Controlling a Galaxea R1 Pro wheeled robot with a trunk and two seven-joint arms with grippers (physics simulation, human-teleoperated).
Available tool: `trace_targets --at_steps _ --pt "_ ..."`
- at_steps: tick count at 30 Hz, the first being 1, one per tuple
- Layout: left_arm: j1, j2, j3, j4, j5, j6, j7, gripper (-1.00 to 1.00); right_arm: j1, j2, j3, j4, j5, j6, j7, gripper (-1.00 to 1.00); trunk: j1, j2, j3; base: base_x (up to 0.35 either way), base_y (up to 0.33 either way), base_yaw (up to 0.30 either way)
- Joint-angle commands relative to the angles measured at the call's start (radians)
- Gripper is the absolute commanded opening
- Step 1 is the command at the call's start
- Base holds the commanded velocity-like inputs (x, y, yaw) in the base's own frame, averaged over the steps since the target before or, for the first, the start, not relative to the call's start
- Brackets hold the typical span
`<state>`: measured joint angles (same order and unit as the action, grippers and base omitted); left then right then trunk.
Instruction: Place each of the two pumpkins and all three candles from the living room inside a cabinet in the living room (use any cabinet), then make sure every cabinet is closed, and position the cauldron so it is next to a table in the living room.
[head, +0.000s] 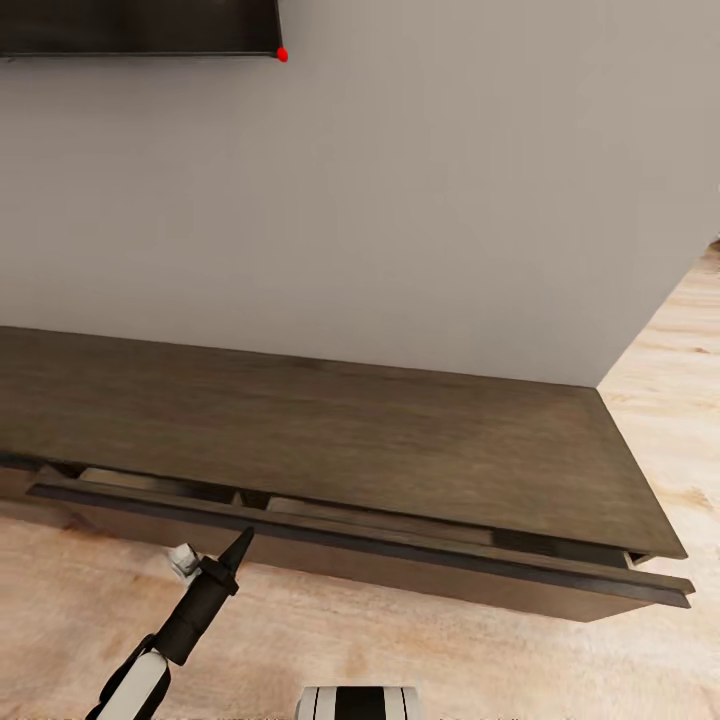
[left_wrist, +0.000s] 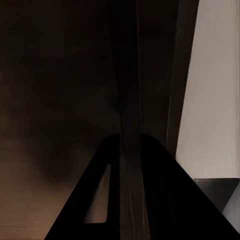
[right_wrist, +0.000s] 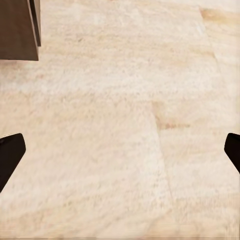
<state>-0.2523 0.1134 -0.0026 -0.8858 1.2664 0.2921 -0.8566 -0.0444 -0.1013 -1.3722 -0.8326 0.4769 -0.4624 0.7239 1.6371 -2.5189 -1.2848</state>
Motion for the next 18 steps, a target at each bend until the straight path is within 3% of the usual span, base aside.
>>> trace_targets --at_steps 1,18 --pt "0.001 0.000 -0.010 0.002 -0.015 0.003 0.003 -1.00 -0.002 0.000 -0.005 0.000 0.008 -0.006 0.005 1.00 0.000 0.000 -0.001 -0.052 0.000 0.000" --pt "0.001 0.000 -0.010 0.002 -0.015 0.003 0.004 -1.00 -0.002 0.000 -0.006 0.000 0.008 -0.006 0.005 1.00 0.000 0.000 -0.001 -0.129 0.000 0.000"
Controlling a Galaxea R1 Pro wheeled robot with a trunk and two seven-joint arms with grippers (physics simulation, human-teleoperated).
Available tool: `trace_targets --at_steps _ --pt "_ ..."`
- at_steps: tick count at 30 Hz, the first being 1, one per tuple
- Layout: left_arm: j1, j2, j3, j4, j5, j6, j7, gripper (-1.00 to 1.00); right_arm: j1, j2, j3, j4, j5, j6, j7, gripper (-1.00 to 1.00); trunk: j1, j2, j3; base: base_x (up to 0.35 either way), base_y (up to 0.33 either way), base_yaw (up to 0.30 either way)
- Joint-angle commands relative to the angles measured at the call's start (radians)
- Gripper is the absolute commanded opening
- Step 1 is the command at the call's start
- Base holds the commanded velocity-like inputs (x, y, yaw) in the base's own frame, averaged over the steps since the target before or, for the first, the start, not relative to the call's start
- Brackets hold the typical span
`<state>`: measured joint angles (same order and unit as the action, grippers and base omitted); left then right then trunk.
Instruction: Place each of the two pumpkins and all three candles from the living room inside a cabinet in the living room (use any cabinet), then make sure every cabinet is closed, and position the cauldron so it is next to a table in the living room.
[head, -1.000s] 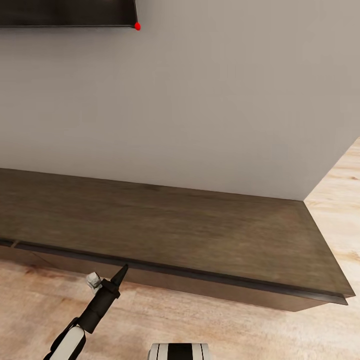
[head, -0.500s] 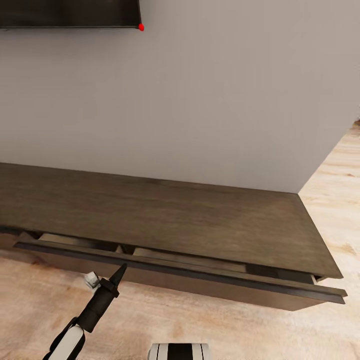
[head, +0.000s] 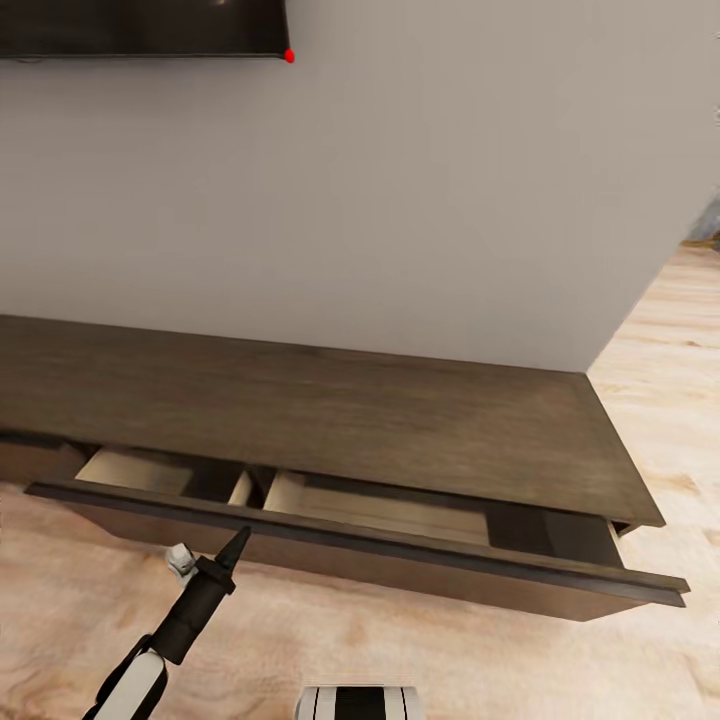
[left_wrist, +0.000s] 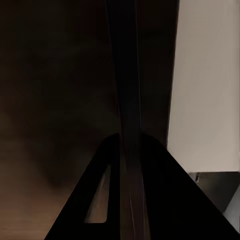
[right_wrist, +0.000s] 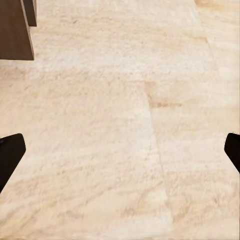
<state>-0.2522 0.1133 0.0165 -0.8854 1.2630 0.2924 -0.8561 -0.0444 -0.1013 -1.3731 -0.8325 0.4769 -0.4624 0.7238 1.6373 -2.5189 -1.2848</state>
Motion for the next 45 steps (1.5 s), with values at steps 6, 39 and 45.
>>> trace_targets --at_steps 6,39,45 --pt "0.001 0.000 -0.029 0.002 -0.011 0.004 0.003 -1.00 -0.002 0.000 -0.005 0.000 0.008 -0.005 0.005 1.00 0.000 0.000 -0.001 -0.240 0.000 0.000" --pt "0.001 0.000 -0.030 0.001 -0.010 0.003 0.003 -1.00 -0.002 0.000 -0.004 0.000 0.006 -0.005 0.006 1.00 0.000 0.000 -0.001 -0.089 0.023 0.000" --pt "0.001 0.000 -0.030 0.001 -0.010 0.004 0.003 -1.00 -0.002 0.000 -0.004 0.000 0.007 -0.005 0.006 1.00 0.000 0.000 -0.001 -0.153 0.000 0.000"
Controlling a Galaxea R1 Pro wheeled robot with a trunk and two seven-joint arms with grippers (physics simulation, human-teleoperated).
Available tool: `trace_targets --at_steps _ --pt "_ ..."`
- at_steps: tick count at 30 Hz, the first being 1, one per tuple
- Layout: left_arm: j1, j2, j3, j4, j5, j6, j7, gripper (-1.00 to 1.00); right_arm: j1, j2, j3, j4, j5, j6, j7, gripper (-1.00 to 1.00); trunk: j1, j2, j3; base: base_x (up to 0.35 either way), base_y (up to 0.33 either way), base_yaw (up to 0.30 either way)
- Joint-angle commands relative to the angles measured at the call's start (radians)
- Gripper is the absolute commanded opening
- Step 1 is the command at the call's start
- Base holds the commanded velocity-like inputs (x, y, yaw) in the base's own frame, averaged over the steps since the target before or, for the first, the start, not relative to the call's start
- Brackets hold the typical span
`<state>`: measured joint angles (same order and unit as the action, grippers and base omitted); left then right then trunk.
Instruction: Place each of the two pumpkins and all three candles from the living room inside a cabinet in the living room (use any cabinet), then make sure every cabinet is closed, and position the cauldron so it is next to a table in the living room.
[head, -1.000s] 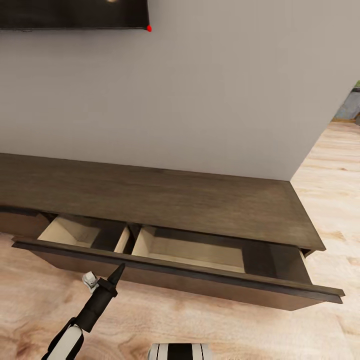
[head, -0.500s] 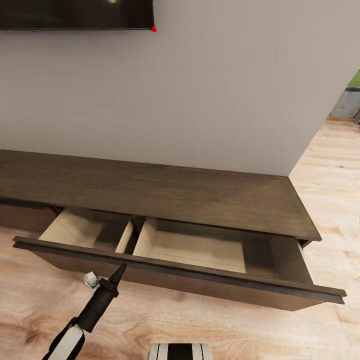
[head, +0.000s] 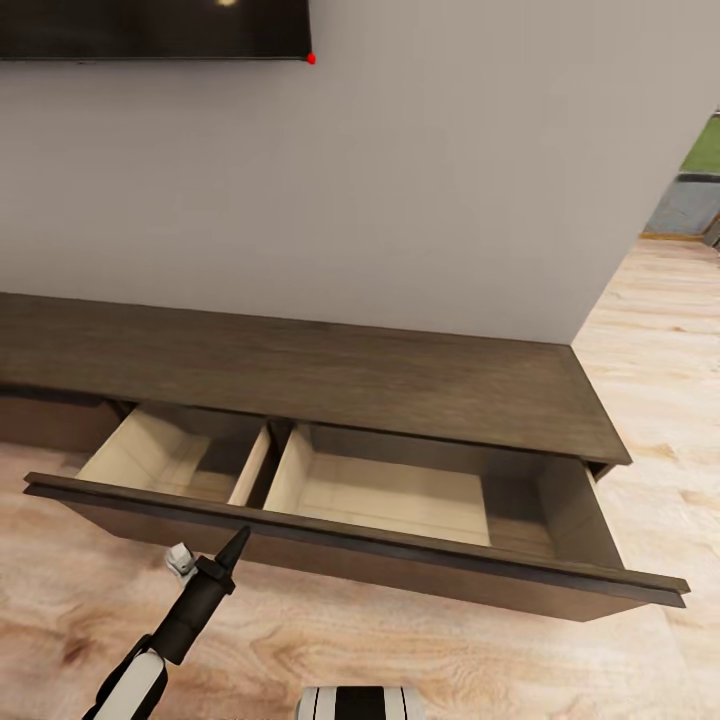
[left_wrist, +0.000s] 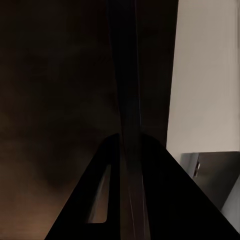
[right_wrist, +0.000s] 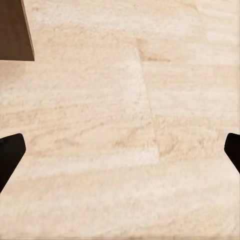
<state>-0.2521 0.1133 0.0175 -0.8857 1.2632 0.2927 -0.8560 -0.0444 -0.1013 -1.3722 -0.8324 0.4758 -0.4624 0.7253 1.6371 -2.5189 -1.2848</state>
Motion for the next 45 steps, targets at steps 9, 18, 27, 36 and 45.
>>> trace_targets --at_steps 9,18,27,36,45 --pt "0.001 0.001 -0.030 0.001 -0.010 0.007 0.003 -1.00 -0.002 0.000 -0.007 -0.001 0.009 -0.005 0.004 1.00 0.000 0.000 -0.001 -0.088 0.000 0.000" --pt "0.001 0.000 -0.030 0.001 -0.010 0.005 0.003 -1.00 -0.002 0.000 -0.005 -0.001 0.008 -0.005 0.005 1.00 0.000 0.000 -0.001 -0.062 0.000 0.000" --pt "0.001 0.001 -0.030 0.001 -0.011 0.007 0.003 -1.00 -0.002 0.000 -0.005 -0.004 0.008 -0.005 0.005 1.00 0.000 0.000 -0.001 -0.075 0.000 0.000" --pt "0.001 0.001 -0.029 0.001 -0.012 0.007 0.003 -1.00 -0.002 0.000 -0.005 -0.004 0.009 -0.005 0.006 1.00 0.000 0.000 -0.001 -0.029 0.000 0.000" --pt "0.001 0.001 -0.030 0.001 -0.013 0.005 0.003 -1.00 -0.002 0.000 -0.005 -0.005 0.008 -0.005 0.006 1.00 0.000 0.000 -0.001 -0.065 0.000 0.000"
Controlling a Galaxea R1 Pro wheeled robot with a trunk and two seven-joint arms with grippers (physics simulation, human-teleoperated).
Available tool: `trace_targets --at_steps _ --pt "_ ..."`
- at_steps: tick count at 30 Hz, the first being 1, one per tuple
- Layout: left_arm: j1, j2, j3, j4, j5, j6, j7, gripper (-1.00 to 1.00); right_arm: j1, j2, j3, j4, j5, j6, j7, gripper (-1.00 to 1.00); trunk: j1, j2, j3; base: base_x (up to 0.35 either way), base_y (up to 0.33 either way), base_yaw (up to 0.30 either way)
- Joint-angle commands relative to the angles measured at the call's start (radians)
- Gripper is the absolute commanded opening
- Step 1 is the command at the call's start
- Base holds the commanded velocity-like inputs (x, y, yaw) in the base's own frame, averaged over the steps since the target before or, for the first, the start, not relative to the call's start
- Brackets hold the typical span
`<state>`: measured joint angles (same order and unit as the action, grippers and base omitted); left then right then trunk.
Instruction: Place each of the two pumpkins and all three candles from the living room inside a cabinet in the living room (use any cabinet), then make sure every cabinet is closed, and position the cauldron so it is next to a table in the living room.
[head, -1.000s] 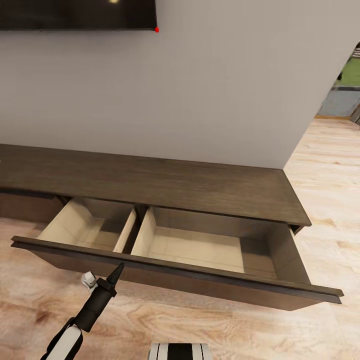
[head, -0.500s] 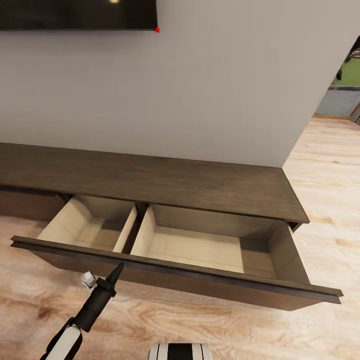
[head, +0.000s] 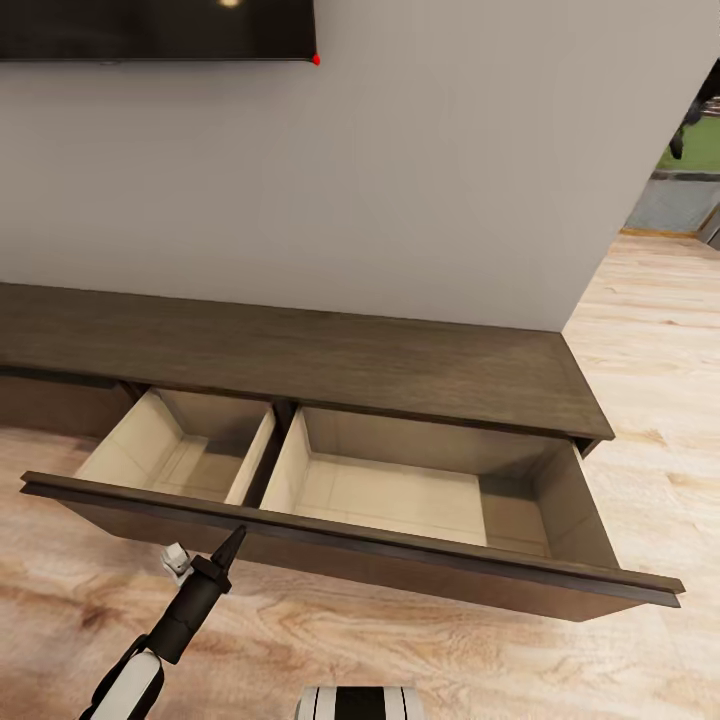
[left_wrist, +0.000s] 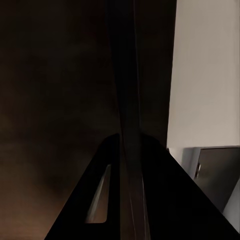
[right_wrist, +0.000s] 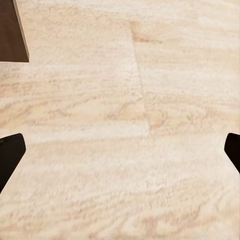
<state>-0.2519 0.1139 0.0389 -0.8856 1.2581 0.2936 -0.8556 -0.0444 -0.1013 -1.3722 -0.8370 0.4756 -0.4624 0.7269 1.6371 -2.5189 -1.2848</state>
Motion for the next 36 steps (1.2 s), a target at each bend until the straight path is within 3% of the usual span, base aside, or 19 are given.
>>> trace_targets --at_steps 1,24,25,36 --pt "0.000 0.000 -0.051 0.001 -0.008 0.004 0.003 -1.00 -0.002 0.000 -0.005 0.000 0.008 -0.005 0.005 1.00 0.000 0.000 -0.001 -0.069 0.000 0.000" --pt "0.000 0.001 -0.051 0.001 -0.006 0.006 0.003 -1.00 -0.002 0.000 -0.005 -0.001 0.008 -0.005 0.005 1.00 0.000 0.000 -0.001 -0.057 0.000 0.000" --pt "0.000 0.001 -0.052 0.001 -0.007 0.006 0.003 1.00 -0.002 0.000 -0.005 -0.001 0.008 -0.005 0.005 1.00 0.000 0.000 -0.001 -0.003 0.000 0.000" --pt "0.000 0.001 -0.051 0.001 -0.007 0.007 0.002 1.00 -0.002 0.000 -0.005 -0.001 0.008 -0.005 0.005 1.00 0.000 0.000 -0.001 0.000 0.000 0.000"
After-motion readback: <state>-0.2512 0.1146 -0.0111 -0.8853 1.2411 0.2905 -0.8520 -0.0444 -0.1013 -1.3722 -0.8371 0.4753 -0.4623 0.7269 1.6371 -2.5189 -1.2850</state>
